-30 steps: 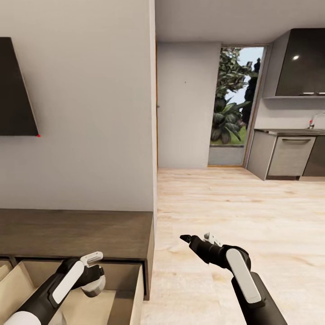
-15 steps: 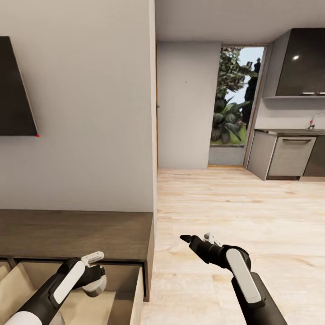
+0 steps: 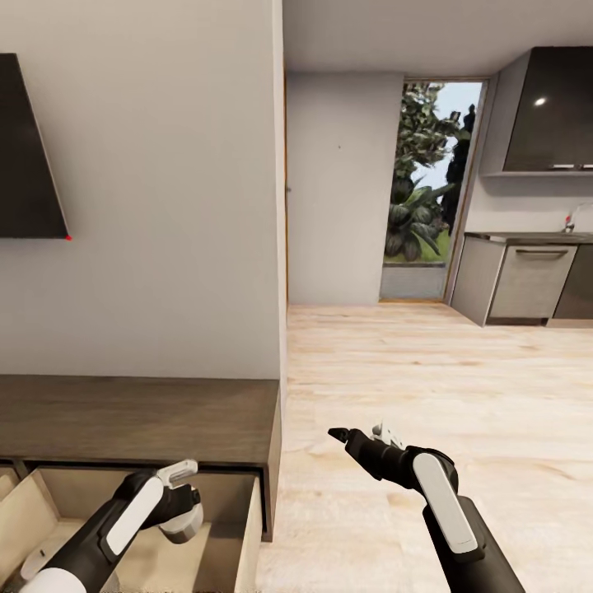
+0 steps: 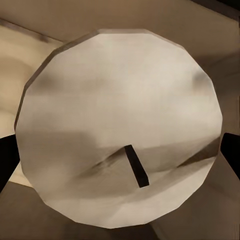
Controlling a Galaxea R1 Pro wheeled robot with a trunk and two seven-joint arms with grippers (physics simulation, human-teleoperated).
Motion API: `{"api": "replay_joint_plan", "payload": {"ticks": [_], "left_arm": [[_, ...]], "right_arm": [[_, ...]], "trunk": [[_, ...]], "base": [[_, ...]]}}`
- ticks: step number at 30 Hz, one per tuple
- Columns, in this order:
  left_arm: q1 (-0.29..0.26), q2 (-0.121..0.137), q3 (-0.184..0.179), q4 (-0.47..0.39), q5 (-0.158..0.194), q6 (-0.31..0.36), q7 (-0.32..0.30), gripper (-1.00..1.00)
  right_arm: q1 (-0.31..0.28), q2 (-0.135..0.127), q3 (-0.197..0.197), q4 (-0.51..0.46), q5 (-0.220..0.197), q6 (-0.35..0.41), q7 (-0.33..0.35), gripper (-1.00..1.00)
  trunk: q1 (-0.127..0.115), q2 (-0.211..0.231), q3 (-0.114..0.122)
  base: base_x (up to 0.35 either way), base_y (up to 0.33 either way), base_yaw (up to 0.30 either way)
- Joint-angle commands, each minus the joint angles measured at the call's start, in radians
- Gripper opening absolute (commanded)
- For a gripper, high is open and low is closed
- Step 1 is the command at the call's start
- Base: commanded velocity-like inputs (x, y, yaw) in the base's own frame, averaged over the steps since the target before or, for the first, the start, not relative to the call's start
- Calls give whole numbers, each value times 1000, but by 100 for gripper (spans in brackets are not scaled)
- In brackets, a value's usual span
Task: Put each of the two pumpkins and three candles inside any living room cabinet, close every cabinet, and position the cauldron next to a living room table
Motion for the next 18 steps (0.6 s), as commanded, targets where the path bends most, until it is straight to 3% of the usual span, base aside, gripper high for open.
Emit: {"api": "replay_joint_plan", "payload": {"ticks": [1, 12, 18], "left_arm": [[-1, 1, -4, -1, 10, 0, 10, -100], [-1, 1, -6, 5, 6, -6, 10, -100], [-1, 1, -11, 7, -19, -39, 10, -100]], "right_arm": [[-1, 0, 0, -1, -11, 1, -10, 100], [-1, 0, 1, -1, -11, 2, -10, 100], [-1, 0, 2, -1, -11, 1, -9, 100]], "trunk": [[4, -8, -4], [46, -85, -39], [49, -86, -62]], "base": [[0, 0, 0], [0, 0, 0], [0, 0, 0]]}}
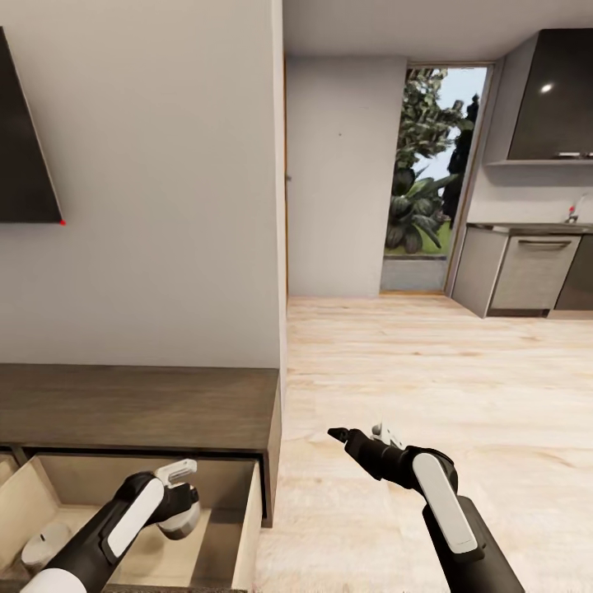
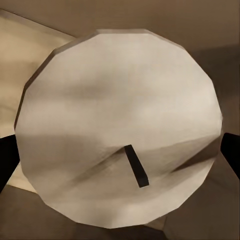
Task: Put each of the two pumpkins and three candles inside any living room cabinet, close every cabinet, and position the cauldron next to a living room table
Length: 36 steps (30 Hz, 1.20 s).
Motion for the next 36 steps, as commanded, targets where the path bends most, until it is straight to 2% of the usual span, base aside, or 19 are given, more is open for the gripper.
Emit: {"api": "replay_joint_plan", "payload": {"ticks": [1, 6, 18, 28, 33, 36], "left_arm": [[0, 1, -5, -2, 3, -2, 10, -100], [-1, 1, -6, -1, -11, -4, 10, -100], [-1, 0, -9, -1, -12, -30, 10, -100], [-1, -26, -9, -1, -35, -39, 10, -100], [0, -27, -13, 2, -34, -95, 10, -100], [0, -27, -29, 3, -34, -109, 10, -100]], "right_arm": [[-1, 0, 0, -1, -11, 1, -11, 100], [-1, 0, 0, -1, -10, 1, -11, 100], [-1, 0, 0, -1, -9, 1, -11, 100], [-1, 0, 0, -1, -9, 1, -11, 100], [-1, 0, 0, -1, -9, 1, -10, 100], [-1, 0, 0, -2, -9, 1, -10, 100]], "trunk": [[0, -1, -5], [2, -2, -24], [8, -5, -71], [12, -7, -109], [15, -8, -129], [16, -9, -140]], "base": [[0, 0, 0], [0, 0, 0], [0, 0, 0], [0, 0, 0], [0, 0, 0], [0, 0, 0]]}}
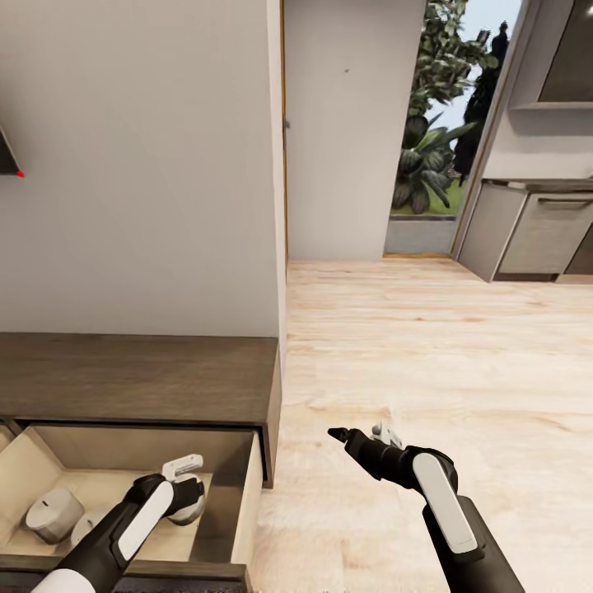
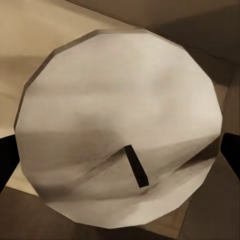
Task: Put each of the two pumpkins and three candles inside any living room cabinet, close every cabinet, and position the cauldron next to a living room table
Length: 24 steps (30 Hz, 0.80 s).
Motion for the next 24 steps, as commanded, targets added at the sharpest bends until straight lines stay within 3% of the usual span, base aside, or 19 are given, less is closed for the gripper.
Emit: {"api": "replay_joint_plan", "payload": {"ticks": [1, 14, 19, 24], "left_arm": [[-1, 1, -13, -2, 8, -3, 10, -100], [-1, 1, -27, -2, 7, -10, 10, -100], [0, 1, -56, -2, 10, -83, 10, -100], [0, 2, -78, -2, 11, -99, 10, -100]], "right_arm": [[-1, 0, 0, -1, -11, 1, -10, 100], [-1, 0, 0, -1, -11, 2, -10, 100], [-1, 0, 0, 0, -11, 2, -10, 100], [-1, 0, 0, 0, -11, 1, -10, 100]], "trunk": [[0, -1, -5], [6, -4, -55], [8, -5, -75], [11, -6, -94]], "base": [[0, 0, 0], [0, 0, 0], [0, 0, 0], [0, 0, 0]]}}
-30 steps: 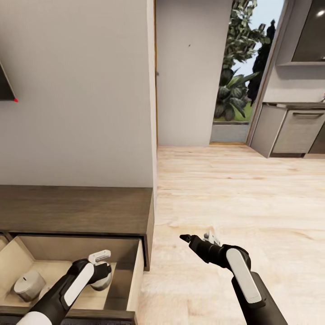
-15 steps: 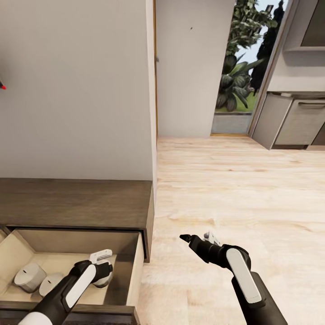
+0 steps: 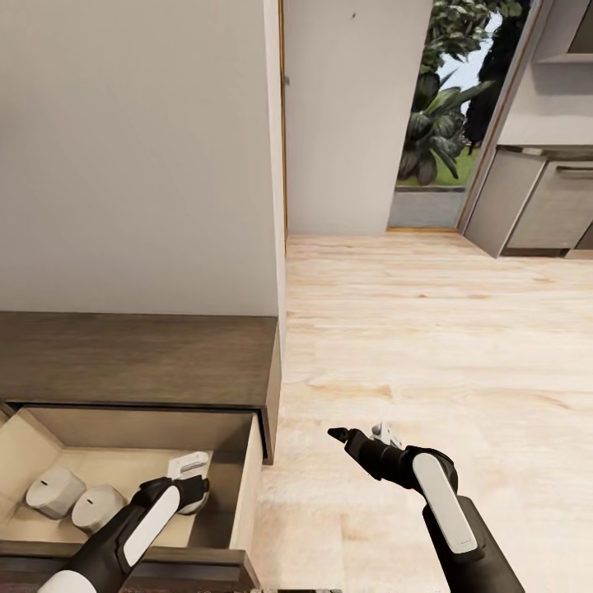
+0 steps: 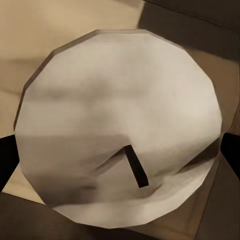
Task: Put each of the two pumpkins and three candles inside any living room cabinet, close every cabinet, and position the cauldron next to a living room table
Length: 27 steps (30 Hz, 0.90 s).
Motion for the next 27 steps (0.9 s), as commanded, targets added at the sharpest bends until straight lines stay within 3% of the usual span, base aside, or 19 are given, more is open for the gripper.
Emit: {"api": "replay_joint_plan", "payload": {"ticks": [1, 20, 21, 27], "left_arm": [[-1, 1, -6, -2, 9, -1, 10, -100], [-1, 1, -8, -2, 9, -1, 10, -100], [-1, 1, -8, -2, 9, -1, 10, 100], [-1, 2, -8, -2, 8, -1, 10, 100]], "right_arm": [[-1, 0, 0, -1, -11, 1, -10, 100], [-1, 0, 0, -2, -11, 2, -10, 100], [-1, 0, 0, -2, -11, 2, -10, 100], [-1, 0, 0, -3, -11, 1, -10, 100]], "trunk": [[0, -1, -5], [9, -5, -78], [9, -5, -82], [10, -6, -90]], "base": [[0, 0, 0], [0, 0, 0], [0, 0, 0], [0, 0, 0]]}}
